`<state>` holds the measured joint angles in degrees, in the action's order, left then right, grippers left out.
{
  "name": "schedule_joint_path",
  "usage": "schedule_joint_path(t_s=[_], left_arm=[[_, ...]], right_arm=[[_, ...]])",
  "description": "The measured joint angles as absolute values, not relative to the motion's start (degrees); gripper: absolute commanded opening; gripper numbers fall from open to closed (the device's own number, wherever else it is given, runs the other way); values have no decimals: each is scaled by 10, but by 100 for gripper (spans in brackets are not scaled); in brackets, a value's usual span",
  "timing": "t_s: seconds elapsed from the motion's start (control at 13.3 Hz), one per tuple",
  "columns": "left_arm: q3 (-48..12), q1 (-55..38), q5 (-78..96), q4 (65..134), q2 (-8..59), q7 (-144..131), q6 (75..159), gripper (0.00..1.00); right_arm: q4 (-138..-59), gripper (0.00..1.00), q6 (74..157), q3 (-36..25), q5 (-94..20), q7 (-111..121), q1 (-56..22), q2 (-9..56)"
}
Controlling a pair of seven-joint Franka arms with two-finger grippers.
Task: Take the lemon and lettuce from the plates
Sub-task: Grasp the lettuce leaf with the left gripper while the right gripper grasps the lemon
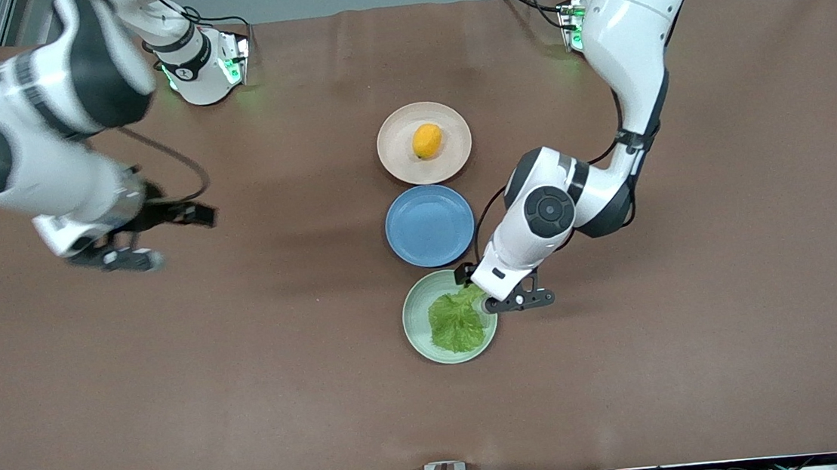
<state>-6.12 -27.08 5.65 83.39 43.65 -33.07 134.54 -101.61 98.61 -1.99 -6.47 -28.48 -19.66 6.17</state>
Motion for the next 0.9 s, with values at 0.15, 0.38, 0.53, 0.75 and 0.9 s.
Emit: schedule_joint_path(t_s=[0.15, 0.38, 0.53, 0.75, 0.9], left_arm=[[-61, -273, 57, 812, 463, -349, 1382, 100], [-61, -274, 57, 797, 486, -358, 1439, 100], [-61, -277, 57, 794, 495, -369, 1463, 98], [-60, -285, 57, 792, 508, -376, 1485, 83], [-60, -287, 57, 792, 513, -376, 1485, 72]], right_arm=[[-1054, 100, 1034, -18, -76, -387, -270, 51], [-1128, 100, 1158, -18, -79, -540, -386, 52], [-1173, 100, 1247, -17, -79, -637, -464, 58], [-1193, 100, 1344, -18, -78, -723, -543, 110], [-1193, 100, 1401, -19, -78, -756, -571, 162]])
